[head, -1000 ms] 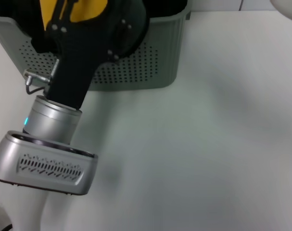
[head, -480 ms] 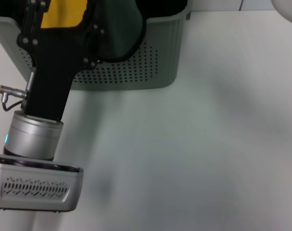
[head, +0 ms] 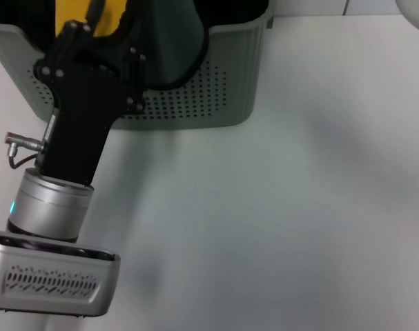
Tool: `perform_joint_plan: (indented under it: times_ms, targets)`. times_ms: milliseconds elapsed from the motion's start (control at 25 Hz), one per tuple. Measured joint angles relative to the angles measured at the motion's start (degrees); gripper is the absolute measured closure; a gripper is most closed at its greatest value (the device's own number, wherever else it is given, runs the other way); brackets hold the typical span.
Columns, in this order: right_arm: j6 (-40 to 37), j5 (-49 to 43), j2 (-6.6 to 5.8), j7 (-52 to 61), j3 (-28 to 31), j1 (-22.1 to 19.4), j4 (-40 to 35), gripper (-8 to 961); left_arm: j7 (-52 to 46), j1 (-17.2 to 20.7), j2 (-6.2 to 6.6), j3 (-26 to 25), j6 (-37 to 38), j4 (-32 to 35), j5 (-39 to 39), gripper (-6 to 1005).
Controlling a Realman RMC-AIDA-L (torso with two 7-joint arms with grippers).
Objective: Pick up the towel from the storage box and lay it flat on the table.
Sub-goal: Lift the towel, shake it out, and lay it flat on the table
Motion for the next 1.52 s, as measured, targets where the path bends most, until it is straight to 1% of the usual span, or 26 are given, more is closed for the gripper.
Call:
perform_joint_plan:
  times_ms: [200, 480, 560, 680, 720, 760, 800, 880, 960, 1000, 1120, 1200, 1280, 1440, 1520]
  targets:
    - [0.03, 0.00, 0.00, 0.00, 0.03, -0.05, -0.03, 868, 0.00, 0.18, 0.00, 0.50, -0.42, 0.01, -0.11, 668]
    - [0.02, 0.00, 0.00, 0.03, -0.38, -0.41, -0.13, 864, -0.89, 0.19, 0.00, -0.26, -0.27, -0.76, -1.55, 860]
    - [0.58, 0.00, 0.00, -0.05, -0.27, -1.12, -0.04, 863, -4.12, 0.13, 0.00, -1.30, 0.25, -1.82, -3.43, 900]
    - [1.91, 0.17, -0.13, 0.14, 0.05, -2.83, 0.72, 861, -14.20, 0.13, 0.00, -1.77, 0.86, -1.86, -5.56, 941]
    - [2.87, 0.31, -0.19, 0.34, 0.11, -3.94, 0.97, 860, -14.20, 0.13, 0.00, -1.77, 0.86, -1.86, -5.56, 955]
    - [4.17, 0.36, -0.25, 0.77, 0.27, -4.93, 1.29, 860, -24.40, 0.91, 0.00, -1.30, 1.63, 0.28, -5.39, 968]
    - [5.08, 0.36, -0.28, 1.21, 0.42, -5.74, 1.63, 859, -26.02, 1.12, 0.01, -1.22, 1.77, 0.83, -5.39, 971]
    - [10.91, 0.25, -0.33, 3.56, 1.82, -7.77, 3.64, 858, -37.08, 2.23, 0.09, -0.85, 2.55, 4.08, -5.18, 977]
    - [18.24, 0.02, -0.33, 6.16, 4.04, -9.58, 5.96, 857, -50.50, 3.47, 0.25, -0.58, 2.93, 8.80, -5.06, 983]
    - [22.56, -0.10, -0.35, 7.96, 5.25, -10.48, 7.16, 856, -55.46, 3.98, 0.34, -0.45, 2.92, 10.77, -5.13, 984]
    - [31.58, -1.49, -0.69, 12.64, 7.79, -12.68, 9.30, 854, -74.10, 5.98, 0.55, 1.99, 2.78, 20.83, -5.02, 985]
    - [36.66, -4.19, -0.76, 16.03, 9.64, -14.62, 9.60, 853, -82.90, 6.92, 0.67, 4.59, 2.84, 26.60, -4.93, 986]
    - [42.88, -9.36, -0.75, 21.94, 12.65, -17.04, 8.87, 852, -90.19, 7.67, 0.81, 7.03, 3.10, 31.49, -4.87, 986]
    - [53.26, -19.96, -0.75, 34.29, 18.66, -20.70, 5.74, 849, -103.76, 10.06, 1.01, 11.00, 5.78, 40.75, -4.66, 986]
    - [56.87, -23.95, -0.85, 39.65, 21.62, -22.59, 3.90, 848, -111.41, 10.91, 1.17, 12.15, 6.91, 44.92, -4.94, 986]
